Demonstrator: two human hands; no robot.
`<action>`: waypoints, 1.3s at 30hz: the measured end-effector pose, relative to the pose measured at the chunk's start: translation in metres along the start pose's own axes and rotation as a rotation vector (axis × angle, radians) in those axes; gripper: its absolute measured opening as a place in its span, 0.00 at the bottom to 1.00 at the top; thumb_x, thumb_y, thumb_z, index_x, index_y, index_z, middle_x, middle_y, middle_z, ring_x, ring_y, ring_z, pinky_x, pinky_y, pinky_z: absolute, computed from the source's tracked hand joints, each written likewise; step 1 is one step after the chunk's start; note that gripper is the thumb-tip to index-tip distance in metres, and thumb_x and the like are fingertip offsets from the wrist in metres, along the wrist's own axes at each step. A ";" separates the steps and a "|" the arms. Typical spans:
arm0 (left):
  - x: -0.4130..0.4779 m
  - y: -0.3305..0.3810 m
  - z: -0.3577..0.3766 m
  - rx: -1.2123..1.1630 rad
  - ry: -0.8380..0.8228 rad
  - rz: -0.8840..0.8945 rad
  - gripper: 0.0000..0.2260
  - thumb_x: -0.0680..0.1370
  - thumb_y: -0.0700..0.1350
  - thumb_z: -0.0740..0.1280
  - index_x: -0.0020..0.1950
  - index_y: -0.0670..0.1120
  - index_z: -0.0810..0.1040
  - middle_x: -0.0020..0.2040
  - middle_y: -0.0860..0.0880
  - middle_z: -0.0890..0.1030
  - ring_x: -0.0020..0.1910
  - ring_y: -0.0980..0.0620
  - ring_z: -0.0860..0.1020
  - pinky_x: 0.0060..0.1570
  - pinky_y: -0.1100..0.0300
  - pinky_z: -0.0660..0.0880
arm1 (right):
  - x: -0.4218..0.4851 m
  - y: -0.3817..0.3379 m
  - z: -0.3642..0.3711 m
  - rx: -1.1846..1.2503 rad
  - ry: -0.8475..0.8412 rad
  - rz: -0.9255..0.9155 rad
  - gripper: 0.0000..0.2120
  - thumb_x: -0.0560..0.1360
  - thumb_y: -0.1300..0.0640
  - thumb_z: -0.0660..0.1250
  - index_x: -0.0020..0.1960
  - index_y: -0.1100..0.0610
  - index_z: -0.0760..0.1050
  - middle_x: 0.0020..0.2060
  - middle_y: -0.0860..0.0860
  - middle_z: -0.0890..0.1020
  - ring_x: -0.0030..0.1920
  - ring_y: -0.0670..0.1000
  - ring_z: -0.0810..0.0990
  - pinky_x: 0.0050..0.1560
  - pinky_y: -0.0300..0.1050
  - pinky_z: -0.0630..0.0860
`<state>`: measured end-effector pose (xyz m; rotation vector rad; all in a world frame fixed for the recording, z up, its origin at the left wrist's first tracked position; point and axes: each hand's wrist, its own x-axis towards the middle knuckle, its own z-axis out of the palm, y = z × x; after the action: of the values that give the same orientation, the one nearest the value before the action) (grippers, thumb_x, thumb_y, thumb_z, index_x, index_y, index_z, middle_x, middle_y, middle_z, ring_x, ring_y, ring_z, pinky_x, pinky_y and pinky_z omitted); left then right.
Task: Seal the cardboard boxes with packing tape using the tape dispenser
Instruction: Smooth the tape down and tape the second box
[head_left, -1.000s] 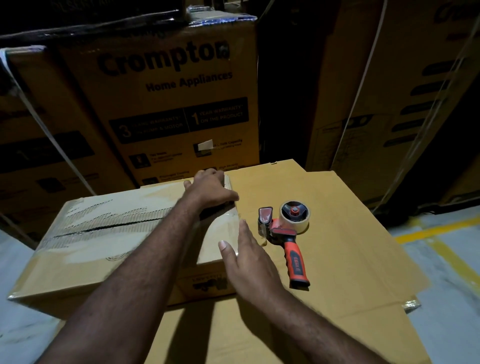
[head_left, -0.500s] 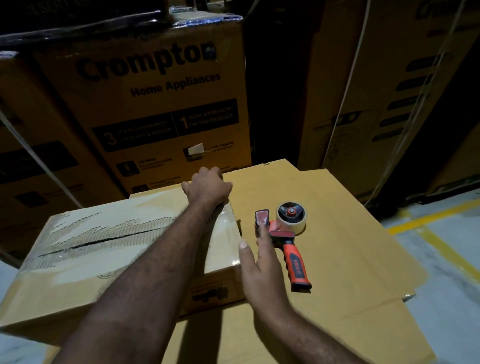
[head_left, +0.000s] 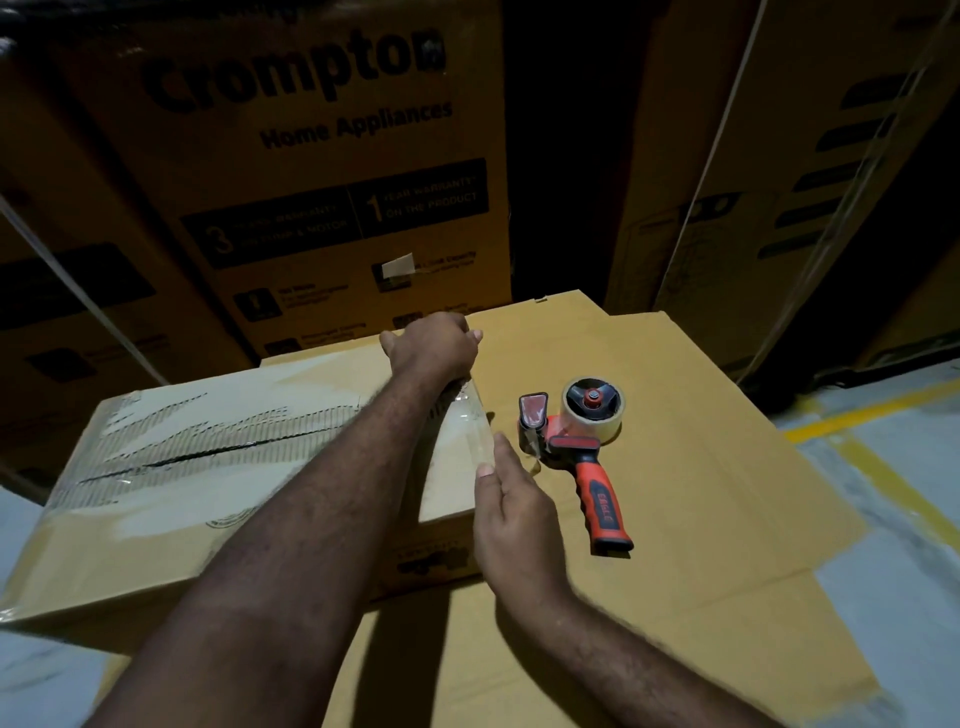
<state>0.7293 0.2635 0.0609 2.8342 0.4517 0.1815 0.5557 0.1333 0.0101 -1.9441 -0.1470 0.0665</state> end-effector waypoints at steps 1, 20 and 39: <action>-0.001 0.000 0.000 0.005 0.005 0.003 0.15 0.82 0.61 0.61 0.52 0.53 0.81 0.48 0.51 0.82 0.54 0.46 0.78 0.66 0.39 0.59 | 0.001 -0.003 -0.003 -0.038 0.020 -0.015 0.29 0.80 0.39 0.49 0.78 0.47 0.56 0.73 0.45 0.70 0.62 0.47 0.76 0.61 0.52 0.78; -0.172 -0.005 -0.026 -0.215 0.118 -0.019 0.26 0.84 0.60 0.48 0.74 0.49 0.70 0.77 0.48 0.67 0.78 0.48 0.60 0.77 0.38 0.49 | 0.096 -0.043 -0.034 0.049 -0.281 -0.197 0.25 0.84 0.51 0.55 0.80 0.52 0.54 0.78 0.49 0.57 0.77 0.47 0.56 0.77 0.46 0.55; -0.197 0.015 -0.014 0.239 -0.134 -0.076 0.43 0.75 0.66 0.57 0.82 0.48 0.44 0.83 0.48 0.41 0.81 0.44 0.40 0.67 0.23 0.34 | 0.185 -0.036 -0.021 -0.363 -0.497 -0.292 0.35 0.77 0.43 0.64 0.79 0.51 0.54 0.79 0.56 0.55 0.77 0.57 0.58 0.72 0.56 0.63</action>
<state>0.5459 0.1898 0.0623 3.0291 0.5856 -0.0825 0.7390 0.1525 0.0559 -2.2101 -0.8175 0.3498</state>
